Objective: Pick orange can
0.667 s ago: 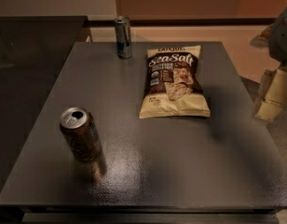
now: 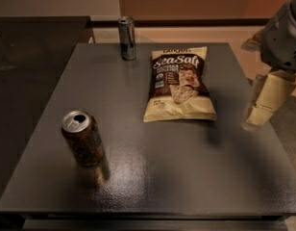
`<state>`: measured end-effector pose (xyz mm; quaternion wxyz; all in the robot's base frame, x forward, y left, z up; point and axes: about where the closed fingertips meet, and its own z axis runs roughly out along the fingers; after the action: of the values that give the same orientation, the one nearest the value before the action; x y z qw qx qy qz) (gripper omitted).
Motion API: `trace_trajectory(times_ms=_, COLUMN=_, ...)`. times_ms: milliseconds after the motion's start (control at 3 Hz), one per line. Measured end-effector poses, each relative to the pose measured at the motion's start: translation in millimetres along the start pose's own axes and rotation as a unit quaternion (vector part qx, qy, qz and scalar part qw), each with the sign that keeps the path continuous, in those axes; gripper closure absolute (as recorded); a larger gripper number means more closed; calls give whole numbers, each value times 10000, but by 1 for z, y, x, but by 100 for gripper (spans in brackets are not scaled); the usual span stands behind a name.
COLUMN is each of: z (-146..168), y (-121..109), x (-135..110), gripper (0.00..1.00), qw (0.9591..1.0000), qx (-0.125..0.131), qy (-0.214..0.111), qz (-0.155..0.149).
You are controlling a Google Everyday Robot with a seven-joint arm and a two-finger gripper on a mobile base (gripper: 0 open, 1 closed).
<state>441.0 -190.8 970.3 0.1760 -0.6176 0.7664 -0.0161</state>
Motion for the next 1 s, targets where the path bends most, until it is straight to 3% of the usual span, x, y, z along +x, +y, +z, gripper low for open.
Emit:
trace_trajectory(times_ms=333, z=18, y=8, x=-33, gripper=0, qw=9985, qx=-101, qy=-496, qz=-207)
trace_trajectory(times_ms=667, z=33, y=17, x=-67, gripper=0, qw=9934, qx=-176, qy=-1078, qz=-349)
trace_trajectory(times_ms=1000, z=44, y=34, x=-111, gripper=0, qw=9846, qx=-275, qy=-1620, qz=-592)
